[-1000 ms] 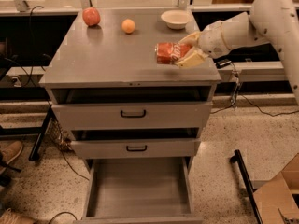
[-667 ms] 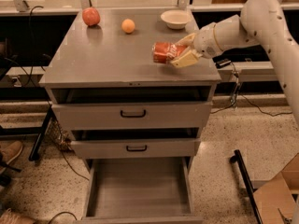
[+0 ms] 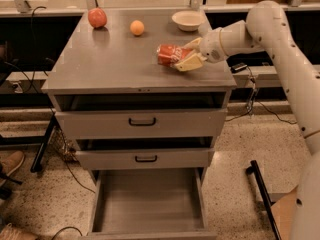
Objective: Pick coke can from bottom drawer and place on counter
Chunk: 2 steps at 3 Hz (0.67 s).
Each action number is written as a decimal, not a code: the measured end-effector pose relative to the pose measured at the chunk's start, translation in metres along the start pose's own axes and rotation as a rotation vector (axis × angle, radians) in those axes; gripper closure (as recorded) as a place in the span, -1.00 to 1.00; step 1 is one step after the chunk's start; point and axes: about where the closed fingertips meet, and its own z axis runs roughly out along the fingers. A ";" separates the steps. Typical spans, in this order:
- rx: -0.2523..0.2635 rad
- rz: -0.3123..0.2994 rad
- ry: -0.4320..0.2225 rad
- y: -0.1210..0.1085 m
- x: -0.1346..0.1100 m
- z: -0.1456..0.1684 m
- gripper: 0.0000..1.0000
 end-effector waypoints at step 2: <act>-0.007 0.060 -0.027 -0.005 0.005 0.013 -0.31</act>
Offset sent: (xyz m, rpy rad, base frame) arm 0.0122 -0.0005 -0.0082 0.0733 0.0445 -0.0409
